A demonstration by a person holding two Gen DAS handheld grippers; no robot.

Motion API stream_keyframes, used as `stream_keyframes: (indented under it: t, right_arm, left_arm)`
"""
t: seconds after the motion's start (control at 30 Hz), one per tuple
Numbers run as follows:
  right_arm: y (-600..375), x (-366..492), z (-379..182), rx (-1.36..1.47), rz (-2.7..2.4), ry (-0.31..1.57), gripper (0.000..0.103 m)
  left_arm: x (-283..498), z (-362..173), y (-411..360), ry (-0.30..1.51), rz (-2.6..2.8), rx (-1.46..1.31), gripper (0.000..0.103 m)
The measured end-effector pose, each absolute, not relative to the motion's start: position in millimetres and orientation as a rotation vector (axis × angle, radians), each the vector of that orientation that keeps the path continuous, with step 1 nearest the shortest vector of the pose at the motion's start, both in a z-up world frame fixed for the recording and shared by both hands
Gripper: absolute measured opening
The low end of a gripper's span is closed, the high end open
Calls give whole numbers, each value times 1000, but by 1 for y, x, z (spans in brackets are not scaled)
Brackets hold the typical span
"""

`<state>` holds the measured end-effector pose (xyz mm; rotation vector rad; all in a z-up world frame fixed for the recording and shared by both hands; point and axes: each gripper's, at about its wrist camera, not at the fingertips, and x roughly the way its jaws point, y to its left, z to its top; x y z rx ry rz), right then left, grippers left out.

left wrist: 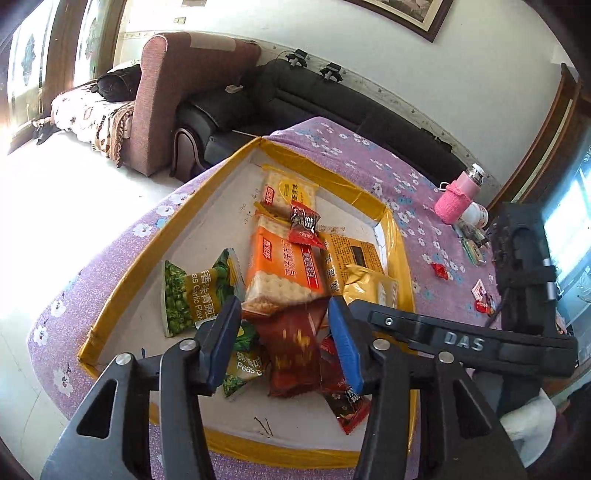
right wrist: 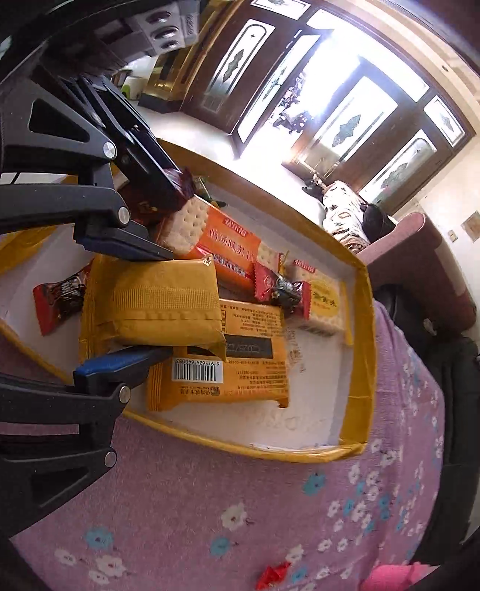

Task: Organize snacks
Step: 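Carry candy and yellow pack over the tray and open both grippers, then move both grippers back toward the snacks on the table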

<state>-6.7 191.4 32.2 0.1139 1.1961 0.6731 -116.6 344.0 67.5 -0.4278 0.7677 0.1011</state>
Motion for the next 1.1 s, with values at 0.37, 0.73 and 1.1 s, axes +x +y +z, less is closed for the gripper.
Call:
stream_keyframes:
  t: [0.37,0.73,1.1]
  right_arm:
    - [135,-42,75,80,637,969,49]
    - [26,-62,82,192,496,923,51]
    - [-74,-107,147,231,307,724,54]
  left_arm:
    - [-138,103,329,593,56,-483,76]
    - [-132,124,259,601,-131,-456,76]
    - [-128,162,210,539,-429,-463,85]
